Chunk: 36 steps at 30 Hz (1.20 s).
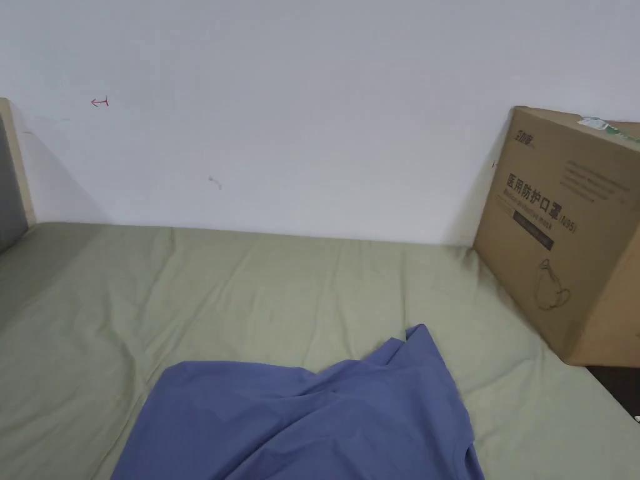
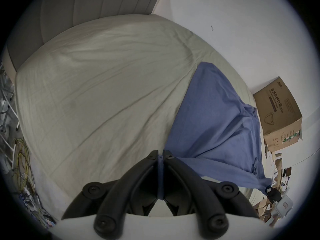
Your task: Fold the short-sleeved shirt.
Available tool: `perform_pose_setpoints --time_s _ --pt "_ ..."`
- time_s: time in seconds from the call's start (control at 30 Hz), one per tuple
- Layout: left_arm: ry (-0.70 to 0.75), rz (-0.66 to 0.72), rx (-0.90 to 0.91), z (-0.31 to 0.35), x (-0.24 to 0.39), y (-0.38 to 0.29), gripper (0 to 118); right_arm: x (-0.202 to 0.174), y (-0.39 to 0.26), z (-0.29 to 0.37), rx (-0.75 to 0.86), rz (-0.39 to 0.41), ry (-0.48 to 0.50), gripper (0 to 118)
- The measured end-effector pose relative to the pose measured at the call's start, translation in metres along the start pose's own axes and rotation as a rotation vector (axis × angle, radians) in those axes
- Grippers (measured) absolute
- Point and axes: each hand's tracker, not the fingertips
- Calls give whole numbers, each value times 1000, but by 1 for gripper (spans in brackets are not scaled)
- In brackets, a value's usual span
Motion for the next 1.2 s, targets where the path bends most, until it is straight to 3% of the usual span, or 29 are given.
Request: perform_pose_setpoints --time_s 0.3,0.6,0.8,0.87,0.9,0.93,0.97,1.0,1.03,1.1,1.2 --pt "19 -40 -39 10 -11 -18 2 10 -40 7 -94 12 -17 1" --pt "16 -69 -61 2 -20 -14 2 16 -39 10 -119 52 -35 1" --pt "35 -92 -70 -6 -17 -19 2 18 -48 6 -145 36 -45 1" --pt "32 -98 -64 -5 -17 -19 6 15 -47 6 -142 54 -50 3" --pt "17 -113 -56 -4 -17 -18 29 15 -45 8 -134 60 -44 17" --pt "9 -124 -51 -2 -18 -17 70 16 -43 10 -125 58 -29 54" --pt "12 -129 -49 0 -19 -15 113 18 -39 14 -118 54 -20 99" --pt "21 -128 -58 2 -19 -13 112 20 -34 16 -120 45 -18 117" --pt "15 -109 -94 5 -20 -11 107 23 -30 17 -136 33 -10 116" --pt "-101 -33 -16 18 -28 2 112 36 -13 40 -94 -2 80 116" --pt "-106 13 8 37 -27 9 113 37 -6 49 -93 5 85 116"
